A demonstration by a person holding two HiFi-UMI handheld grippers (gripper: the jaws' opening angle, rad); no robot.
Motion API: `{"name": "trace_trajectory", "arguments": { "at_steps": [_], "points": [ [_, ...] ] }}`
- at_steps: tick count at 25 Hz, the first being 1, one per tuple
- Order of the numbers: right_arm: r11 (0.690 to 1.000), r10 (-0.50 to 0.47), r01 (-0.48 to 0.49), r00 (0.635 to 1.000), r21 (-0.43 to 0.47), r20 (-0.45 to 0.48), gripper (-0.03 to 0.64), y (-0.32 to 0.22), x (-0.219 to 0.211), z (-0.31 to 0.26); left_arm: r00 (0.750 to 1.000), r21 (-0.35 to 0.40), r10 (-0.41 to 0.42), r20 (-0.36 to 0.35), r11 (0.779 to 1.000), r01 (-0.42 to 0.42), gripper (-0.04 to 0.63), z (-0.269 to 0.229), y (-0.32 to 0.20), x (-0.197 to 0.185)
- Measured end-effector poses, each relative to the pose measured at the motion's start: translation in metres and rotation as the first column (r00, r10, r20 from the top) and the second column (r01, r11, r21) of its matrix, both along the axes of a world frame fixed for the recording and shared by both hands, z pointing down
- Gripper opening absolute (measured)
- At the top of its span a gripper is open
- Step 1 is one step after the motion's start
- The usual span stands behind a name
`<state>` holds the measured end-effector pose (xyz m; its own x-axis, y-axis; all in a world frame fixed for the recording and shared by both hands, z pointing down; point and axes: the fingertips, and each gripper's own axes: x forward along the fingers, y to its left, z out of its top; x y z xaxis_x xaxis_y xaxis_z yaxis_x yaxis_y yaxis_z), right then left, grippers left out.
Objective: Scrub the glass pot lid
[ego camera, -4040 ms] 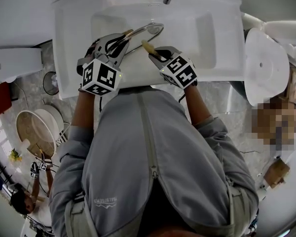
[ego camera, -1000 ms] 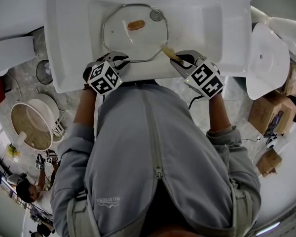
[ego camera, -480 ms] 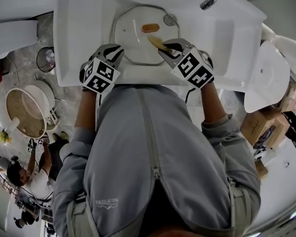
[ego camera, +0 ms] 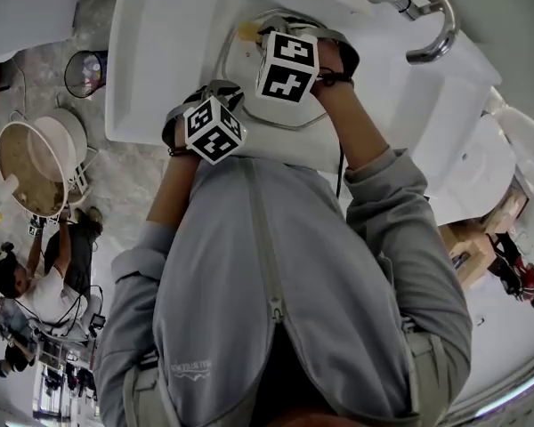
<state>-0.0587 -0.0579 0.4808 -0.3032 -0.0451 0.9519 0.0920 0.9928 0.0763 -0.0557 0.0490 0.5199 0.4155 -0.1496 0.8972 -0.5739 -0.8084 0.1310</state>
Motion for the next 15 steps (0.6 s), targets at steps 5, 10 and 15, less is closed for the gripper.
{"name": "trace_trajectory", "arguments": {
  "at_steps": [5, 10, 15],
  "points": [
    [0.992, -0.128, 0.129, 0.983, -0.001, -0.128, 0.048, -0.01, -0.011, 0.04, 1.0, -0.011, -0.015, 0.003, 1.0, 0.015, 0.035, 0.003, -0.001, -0.002],
    [0.978, -0.198, 0.207, 0.953, 0.016, -0.229, 0.048, -0.017, -0.006, 0.059, 1.0, -0.005, -0.002, 0.009, 1.0, 0.002, 0.032, 0.003, -0.001, -0.005],
    [0.957, -0.279, 0.289, 0.922, -0.002, -0.269, 0.048, -0.002, -0.007, 0.064, 1.0, -0.004, 0.015, 0.024, 1.0, -0.015, 0.032, 0.005, 0.001, -0.005]
  ]
}}
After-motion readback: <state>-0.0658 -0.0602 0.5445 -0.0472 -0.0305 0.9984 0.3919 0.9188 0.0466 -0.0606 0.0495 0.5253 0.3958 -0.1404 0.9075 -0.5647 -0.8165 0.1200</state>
